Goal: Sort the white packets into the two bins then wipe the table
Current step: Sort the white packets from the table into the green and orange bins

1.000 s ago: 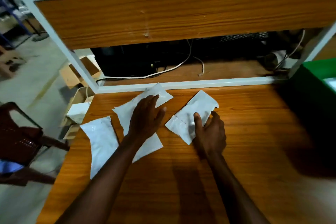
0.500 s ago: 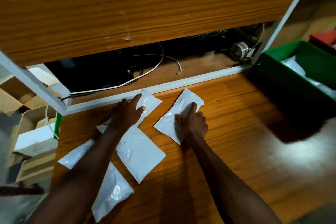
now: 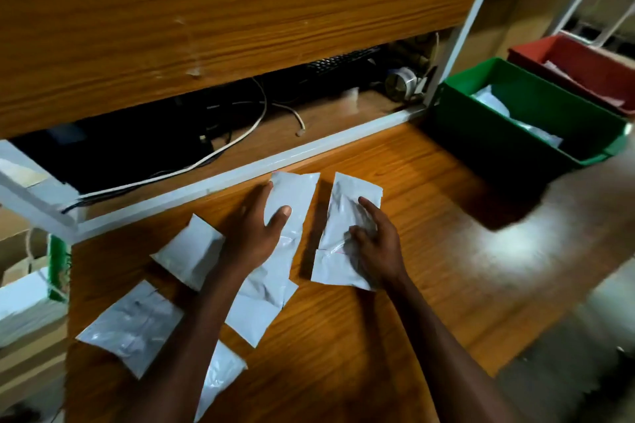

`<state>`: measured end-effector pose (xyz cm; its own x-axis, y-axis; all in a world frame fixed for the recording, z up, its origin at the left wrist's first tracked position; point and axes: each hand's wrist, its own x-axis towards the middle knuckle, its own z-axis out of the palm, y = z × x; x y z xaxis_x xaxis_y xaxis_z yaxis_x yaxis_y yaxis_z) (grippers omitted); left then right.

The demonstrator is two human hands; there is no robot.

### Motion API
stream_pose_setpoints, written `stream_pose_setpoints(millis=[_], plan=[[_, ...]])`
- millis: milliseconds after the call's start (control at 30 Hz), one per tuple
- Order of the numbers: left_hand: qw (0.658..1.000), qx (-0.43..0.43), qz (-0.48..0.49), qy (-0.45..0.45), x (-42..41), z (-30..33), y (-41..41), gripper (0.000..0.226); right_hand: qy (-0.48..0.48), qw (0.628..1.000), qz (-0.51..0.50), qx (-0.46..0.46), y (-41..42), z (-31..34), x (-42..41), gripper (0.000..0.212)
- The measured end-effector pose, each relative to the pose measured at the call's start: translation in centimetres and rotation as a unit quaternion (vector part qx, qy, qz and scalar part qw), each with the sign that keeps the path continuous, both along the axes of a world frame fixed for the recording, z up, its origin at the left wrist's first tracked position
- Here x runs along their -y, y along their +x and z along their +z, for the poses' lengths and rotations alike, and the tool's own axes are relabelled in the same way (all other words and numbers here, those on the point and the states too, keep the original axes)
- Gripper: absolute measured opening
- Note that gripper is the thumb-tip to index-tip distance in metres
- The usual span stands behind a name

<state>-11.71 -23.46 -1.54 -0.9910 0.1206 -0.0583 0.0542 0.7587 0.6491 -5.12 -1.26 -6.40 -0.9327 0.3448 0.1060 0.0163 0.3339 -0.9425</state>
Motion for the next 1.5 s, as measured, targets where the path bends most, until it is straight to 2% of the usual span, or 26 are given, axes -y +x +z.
stream_pose_setpoints(millis=[100, 300, 533, 633, 967, 1233, 1367, 1500], plan=[[0.999, 0.001, -0.028, 0.036, -2.5, -0.1, 2.0, 0.067, -0.029, 0.999, -0.017, -0.001, 2.5, 0.9, -2.4, 0.048], [0.989, 0.012, -0.102, 0.107, -9.8, -0.1, 6.9, 0.070, -0.018, 0.998, -0.066, 0.001, 8.8, 2.3, -8.4, 0.046], [0.981, 0.036, -0.154, 0.112, -21.5, -0.1, 13.6, 0.071, -0.010, 0.988, -0.155, 0.013, 17.8, 3.2, -17.7, 0.054], [0.973, 0.055, -0.171, 0.146, -26.7, -0.6, 16.6, 0.068, -0.002, 0.982, -0.188, 0.012, 22.0, 3.2, -22.7, 0.055], [0.975, 0.009, -0.195, 0.108, -44.9, -0.2, 24.4, 0.067, 0.024, 0.969, -0.244, -0.009, 31.8, 2.6, -39.8, 0.056], [0.976, 0.015, -0.201, 0.087, -55.9, 1.1, 23.4, 0.066, 0.023, 0.965, -0.259, -0.017, 30.8, 2.5, -50.8, 0.056], [0.979, 0.011, -0.173, 0.108, -61.9, 1.5, 20.1, 0.066, 0.025, 0.973, -0.231, -0.001, 26.8, 2.1, -57.5, 0.059], [0.983, -0.029, -0.142, 0.116, -68.2, 2.7, 16.0, 0.068, 0.057, 0.978, -0.201, 0.009, 21.0, 3.3, -64.6, 0.059]])
